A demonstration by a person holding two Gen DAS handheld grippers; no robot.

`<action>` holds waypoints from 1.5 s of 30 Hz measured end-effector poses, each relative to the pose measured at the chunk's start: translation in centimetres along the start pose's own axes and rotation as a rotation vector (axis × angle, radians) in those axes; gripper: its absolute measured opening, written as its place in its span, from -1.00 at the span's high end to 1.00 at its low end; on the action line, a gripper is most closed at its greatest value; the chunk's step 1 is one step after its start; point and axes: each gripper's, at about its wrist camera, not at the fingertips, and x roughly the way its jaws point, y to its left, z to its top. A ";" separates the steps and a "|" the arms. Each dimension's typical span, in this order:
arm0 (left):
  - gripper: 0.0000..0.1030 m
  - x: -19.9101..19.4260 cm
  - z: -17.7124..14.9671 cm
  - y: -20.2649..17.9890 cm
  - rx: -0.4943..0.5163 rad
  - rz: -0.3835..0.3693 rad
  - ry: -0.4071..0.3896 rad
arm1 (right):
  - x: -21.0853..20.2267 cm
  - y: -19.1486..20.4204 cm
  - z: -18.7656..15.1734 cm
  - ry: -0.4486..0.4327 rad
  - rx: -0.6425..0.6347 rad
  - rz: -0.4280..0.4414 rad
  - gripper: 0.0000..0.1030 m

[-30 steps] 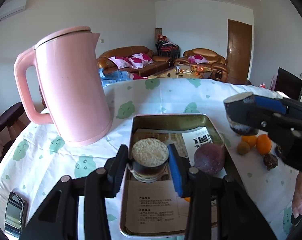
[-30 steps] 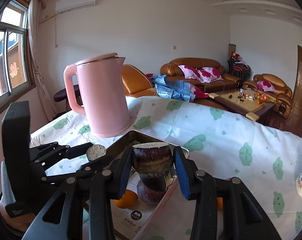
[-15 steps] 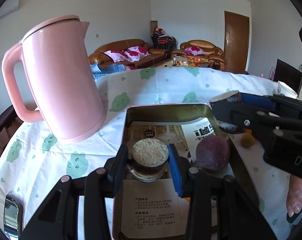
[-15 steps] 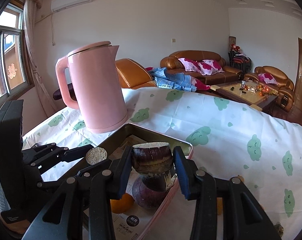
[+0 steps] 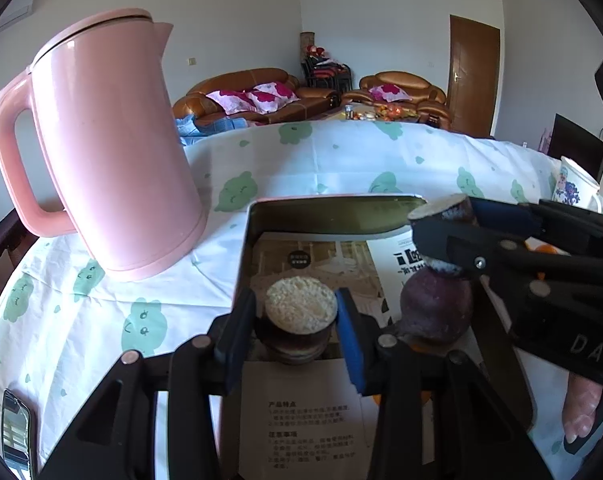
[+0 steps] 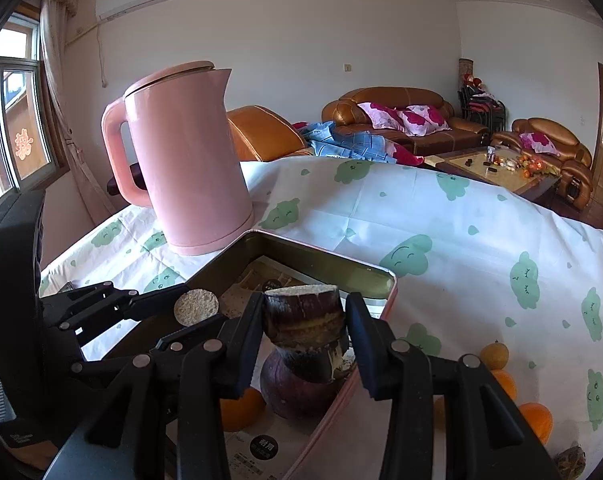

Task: Organize fruits
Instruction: 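Lower the rice cake and stacked discs into the tin box and open both grippers, then move the left gripper to an orange while the right gripper moves to a brown taro ball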

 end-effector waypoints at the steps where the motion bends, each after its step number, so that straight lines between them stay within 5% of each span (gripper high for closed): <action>1: 0.16 0.0 0.0 0.0 0.001 -0.001 0.001 | 0.0 0.0 0.0 -0.001 -0.003 -0.001 0.15; 5: 0.11 -0.2 0.2 0.0 -0.008 -0.005 -0.013 | 0.2 0.2 0.0 -0.008 -0.010 0.019 0.15; 7: -0.06 -0.4 0.2 -0.2 -0.002 -0.004 -0.026 | 0.3 0.5 0.0 -0.011 -0.023 0.022 0.11; 10: -0.27 -0.9 0.2 -0.5 -0.002 -0.022 -0.044 | -0.2 1.0 0.1 -0.035 -0.041 0.015 -0.24; 17: -0.81 -2.5 0.4 0.3 -0.046 0.015 -0.122 | -2.2 0.2 -0.1 -0.051 -0.006 -0.007 -0.25; 26: -0.84 -5.2 1.4 0.1 -0.121 -0.054 -0.163 | -9.8 -5.8 -3.1 -0.109 0.083 -0.165 -0.25; 34: -0.84 -5.7 1.9 -5.6 -0.048 -0.144 -0.133 | -14.8 -12.8 -6.4 -0.144 0.204 -0.379 -0.26; 45: -0.81 -3.9 1.2 -13.5 0.095 -0.200 -0.072 | -13.8 -15.8 -9.1 -0.102 0.284 -0.380 -0.26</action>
